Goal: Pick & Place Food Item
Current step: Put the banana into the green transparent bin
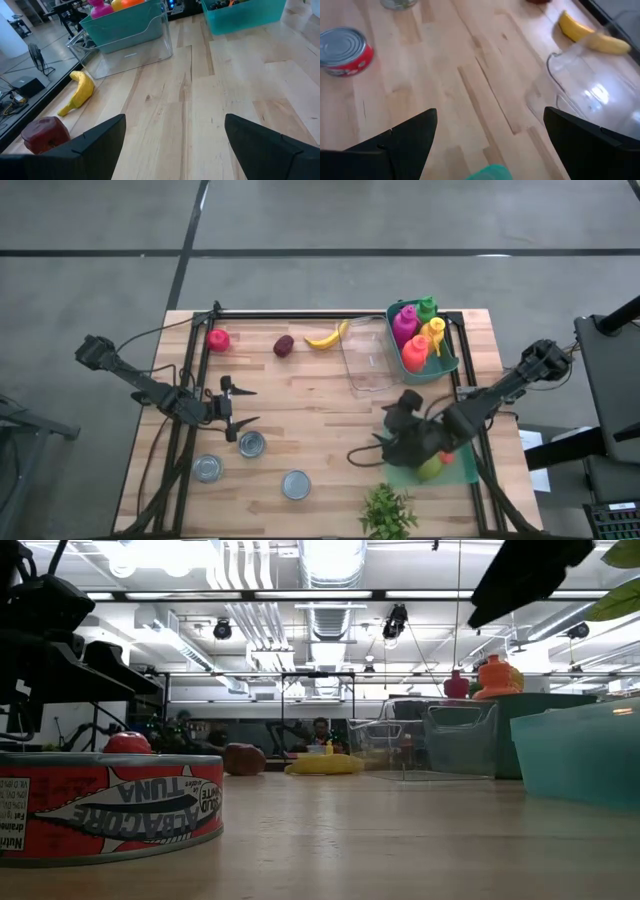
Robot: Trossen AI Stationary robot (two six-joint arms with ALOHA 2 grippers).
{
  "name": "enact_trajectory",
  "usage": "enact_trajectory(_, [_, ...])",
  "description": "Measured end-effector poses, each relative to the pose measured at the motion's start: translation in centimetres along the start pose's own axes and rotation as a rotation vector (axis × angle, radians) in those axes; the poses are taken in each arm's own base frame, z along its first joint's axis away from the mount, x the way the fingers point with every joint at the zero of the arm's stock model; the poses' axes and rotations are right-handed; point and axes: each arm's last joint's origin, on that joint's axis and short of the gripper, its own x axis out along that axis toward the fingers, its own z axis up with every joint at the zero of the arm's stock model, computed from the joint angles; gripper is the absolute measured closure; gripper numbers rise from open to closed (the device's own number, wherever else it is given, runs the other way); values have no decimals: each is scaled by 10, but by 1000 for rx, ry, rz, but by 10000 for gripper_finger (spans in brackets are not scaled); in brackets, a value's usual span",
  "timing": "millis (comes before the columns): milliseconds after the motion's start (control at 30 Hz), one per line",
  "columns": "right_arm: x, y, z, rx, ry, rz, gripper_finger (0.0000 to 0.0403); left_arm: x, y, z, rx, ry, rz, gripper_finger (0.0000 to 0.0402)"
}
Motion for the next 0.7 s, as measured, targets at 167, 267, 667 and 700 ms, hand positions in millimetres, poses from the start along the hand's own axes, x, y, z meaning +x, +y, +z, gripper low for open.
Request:
enact_trajectory(167, [18,-19,-1,-6,-57,90,39,0,0,0,0,0,0,58])
enact_trajectory(267, [28,-25,0,-49,-126,130,39,0,0,0,0,0,0,58])
enact_trajectory(667, [55,-57,37,-369,-179,150,39,0,0,0,0,0,0,58])
enact_trajectory(700, [58,-63,44,-362,-181,159,39,0,0,0,0,0,0,58])
